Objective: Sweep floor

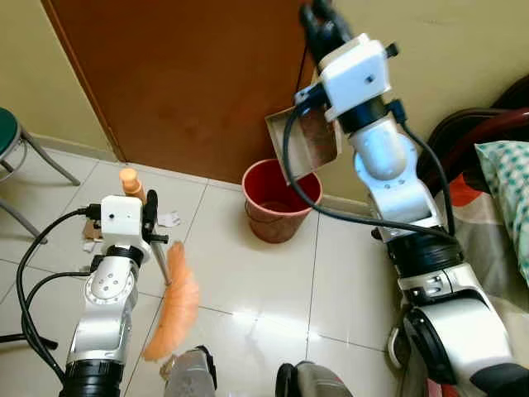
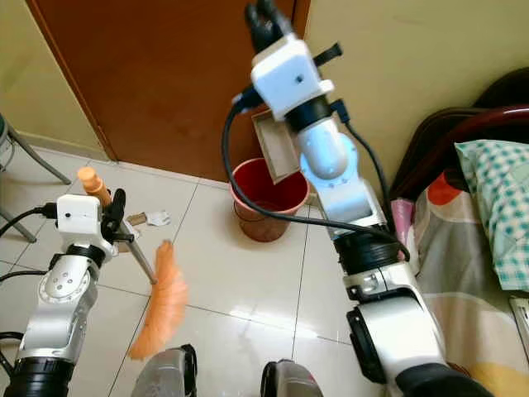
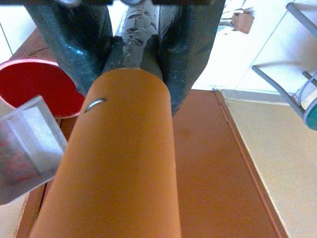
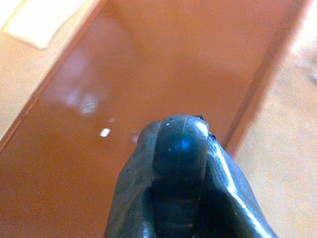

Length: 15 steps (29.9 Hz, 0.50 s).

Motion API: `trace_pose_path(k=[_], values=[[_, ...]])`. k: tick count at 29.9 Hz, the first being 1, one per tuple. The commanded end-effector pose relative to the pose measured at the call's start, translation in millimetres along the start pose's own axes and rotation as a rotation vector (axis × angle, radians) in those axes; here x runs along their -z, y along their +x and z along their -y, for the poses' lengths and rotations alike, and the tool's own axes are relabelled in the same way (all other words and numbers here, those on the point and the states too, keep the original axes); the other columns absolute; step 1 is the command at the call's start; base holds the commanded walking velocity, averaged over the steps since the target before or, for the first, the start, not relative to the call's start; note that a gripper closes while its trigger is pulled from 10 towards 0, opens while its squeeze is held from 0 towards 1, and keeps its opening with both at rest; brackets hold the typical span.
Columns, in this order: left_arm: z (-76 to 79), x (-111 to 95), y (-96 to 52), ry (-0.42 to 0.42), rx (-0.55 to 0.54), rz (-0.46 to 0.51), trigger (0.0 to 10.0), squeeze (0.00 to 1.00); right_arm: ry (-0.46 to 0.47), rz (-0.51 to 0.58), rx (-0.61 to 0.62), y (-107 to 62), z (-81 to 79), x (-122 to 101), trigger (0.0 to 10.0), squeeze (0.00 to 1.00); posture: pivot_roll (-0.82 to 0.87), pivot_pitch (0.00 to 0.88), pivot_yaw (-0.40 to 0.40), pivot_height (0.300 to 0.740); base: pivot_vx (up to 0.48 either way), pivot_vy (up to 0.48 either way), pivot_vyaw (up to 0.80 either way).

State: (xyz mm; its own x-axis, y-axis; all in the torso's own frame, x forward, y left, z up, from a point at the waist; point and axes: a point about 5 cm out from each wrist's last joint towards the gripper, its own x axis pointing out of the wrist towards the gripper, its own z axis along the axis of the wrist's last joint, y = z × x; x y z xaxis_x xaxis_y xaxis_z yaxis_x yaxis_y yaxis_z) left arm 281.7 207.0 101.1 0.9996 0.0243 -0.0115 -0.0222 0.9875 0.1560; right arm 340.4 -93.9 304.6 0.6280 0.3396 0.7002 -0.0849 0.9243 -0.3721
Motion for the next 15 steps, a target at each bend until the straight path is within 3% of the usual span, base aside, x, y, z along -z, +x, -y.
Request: trace_pose_path(k=[1, 3, 5, 11, 15], values=[[2.2, 3, 0.5, 0.001, -0.002, -0.012, 10.0, 0.0, 0.06, 0.074, 0.063, 10.2, 10.1, -20, 10.0, 0.0, 0.02, 0.075, -0.046, 0.74, 0.0, 0.0, 0.0], [4.7, 2, 2.4, 0.0, 0.002, -0.009, 10.0, 0.0, 0.218, 0.051, 0.115, 11.3, 10.9, -24, 10.0, 0.0, 0.01, 0.071, -0.045, 0.74, 0.0, 0.0, 0.0], [5.0, 2, 2.9, 0.0, 0.002, -0.008, 10.0, 0.0, 0.244, 0.044, 0.118, 11.2, 10.0, -24, 10.0, 0.0, 0.01, 0.071, -0.045, 0.74, 0.0, 0.0, 0.0], [3.4, 2, 2.6, 0.005, -0.002, -0.008, 10.0, 0.0, 0.489, -0.113, 0.177, -3.1, -1.6, -7, 10.0, 0.0, 0.02, 0.068, -0.045, 0.74, 0.0, 0.0, 0.0], [2.4, 4, 0.6, 0.008, -0.005, -0.014, 10.0, 0.0, 0.537, -0.188, 0.174, -15.5, -10.2, 3, 10.0, 0.0, 0.02, 0.068, -0.045, 0.74, 0.0, 0.0, 0.0]])
